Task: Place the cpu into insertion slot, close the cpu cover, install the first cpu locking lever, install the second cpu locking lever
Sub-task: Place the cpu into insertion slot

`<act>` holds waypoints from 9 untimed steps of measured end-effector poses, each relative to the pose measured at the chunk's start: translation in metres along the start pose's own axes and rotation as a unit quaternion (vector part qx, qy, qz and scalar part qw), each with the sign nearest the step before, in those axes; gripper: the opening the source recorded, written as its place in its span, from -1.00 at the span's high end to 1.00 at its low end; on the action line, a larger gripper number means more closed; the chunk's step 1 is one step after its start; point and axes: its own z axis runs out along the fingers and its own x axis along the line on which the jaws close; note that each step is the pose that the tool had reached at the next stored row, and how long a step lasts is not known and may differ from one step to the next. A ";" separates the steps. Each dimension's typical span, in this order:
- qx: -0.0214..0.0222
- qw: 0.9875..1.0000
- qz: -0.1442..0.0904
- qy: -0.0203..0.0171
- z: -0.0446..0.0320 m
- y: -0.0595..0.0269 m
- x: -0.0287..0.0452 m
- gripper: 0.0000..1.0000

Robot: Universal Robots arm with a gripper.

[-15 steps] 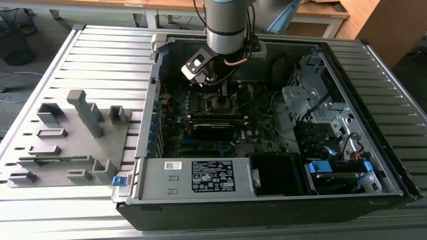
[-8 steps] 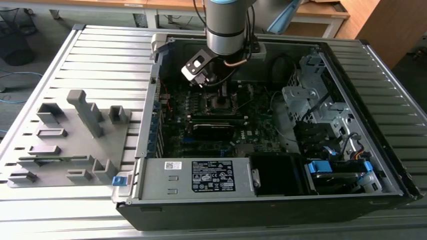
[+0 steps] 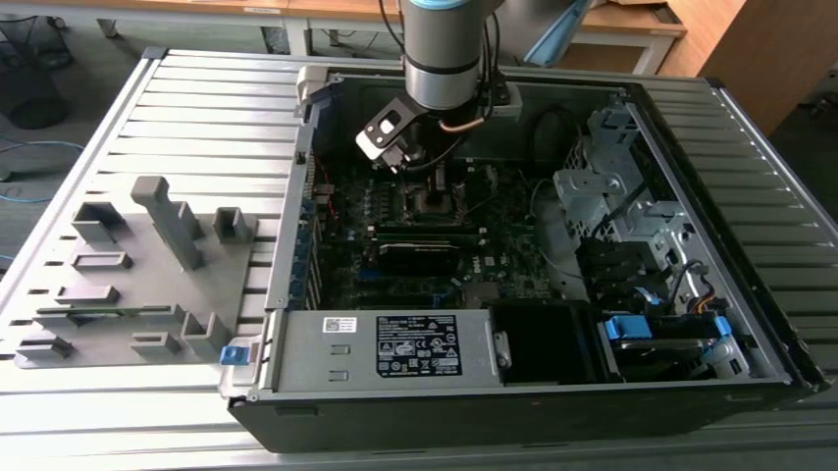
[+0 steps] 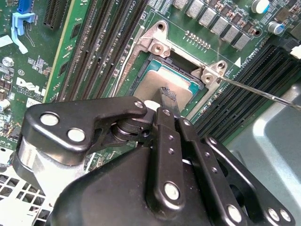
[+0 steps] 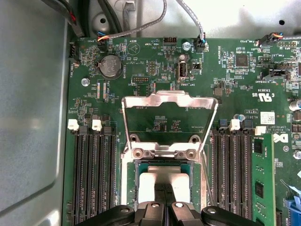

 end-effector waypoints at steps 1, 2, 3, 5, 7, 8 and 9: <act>0.000 1.000 0.000 0.000 0.0000 0.0000 0.0000 0.79; 0.000 1.000 0.000 0.000 0.0000 0.0000 0.0000 0.79; 0.000 1.000 0.000 0.000 0.0001 0.0000 0.0000 0.79; 0.000 1.000 0.000 0.000 0.0002 0.0000 0.0000 0.79; 0.000 1.000 0.000 0.000 0.0003 0.0000 0.0000 0.79; 0.000 1.000 0.000 0.000 0.0004 0.0000 0.0000 0.79; 0.000 1.000 0.000 0.000 0.0004 0.0000 0.0000 0.79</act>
